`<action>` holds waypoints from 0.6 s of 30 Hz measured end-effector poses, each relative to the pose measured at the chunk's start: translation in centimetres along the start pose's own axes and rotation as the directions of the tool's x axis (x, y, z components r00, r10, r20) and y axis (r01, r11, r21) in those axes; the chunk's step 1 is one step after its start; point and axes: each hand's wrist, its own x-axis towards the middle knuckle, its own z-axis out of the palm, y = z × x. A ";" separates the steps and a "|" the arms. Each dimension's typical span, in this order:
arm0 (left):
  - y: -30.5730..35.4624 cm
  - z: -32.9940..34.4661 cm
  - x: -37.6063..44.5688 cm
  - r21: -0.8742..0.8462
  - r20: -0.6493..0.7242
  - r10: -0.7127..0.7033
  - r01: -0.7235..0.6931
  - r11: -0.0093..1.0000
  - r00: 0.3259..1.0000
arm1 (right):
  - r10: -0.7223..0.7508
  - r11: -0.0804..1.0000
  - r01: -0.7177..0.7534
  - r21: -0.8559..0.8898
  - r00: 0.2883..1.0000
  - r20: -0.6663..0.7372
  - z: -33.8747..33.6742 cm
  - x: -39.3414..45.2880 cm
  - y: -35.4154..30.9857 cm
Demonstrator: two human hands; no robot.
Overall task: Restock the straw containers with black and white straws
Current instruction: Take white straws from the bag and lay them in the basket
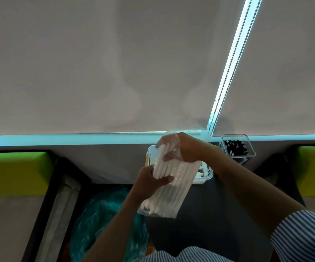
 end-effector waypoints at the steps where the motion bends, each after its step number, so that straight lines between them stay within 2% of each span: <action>1: 0.0 0.1 0.0 0.009 0.004 0.003 -0.003 1.000 1.000 | 0.017 1.000 -0.017 -0.003 1.000 0.009 0.0 0.0 -0.1; 6: -0.2 0.3 0.0 0.008 -0.001 -0.011 0.011 1.000 1.000 | -0.147 0.987 0.145 -0.068 0.989 -0.016 0.5 -0.1 0.1; 12: -0.7 -0.2 0.1 -0.020 0.013 -0.025 0.026 0.999 1.000 | 0.016 0.995 -0.001 0.100 0.987 -0.157 -0.5 0.4 0.4; 18: -0.6 0.0 -0.2 -0.052 0.039 -0.034 0.036 0.998 0.999 | 0.084 0.994 -0.068 0.081 0.973 -0.216 -1.8 -0.1 0.6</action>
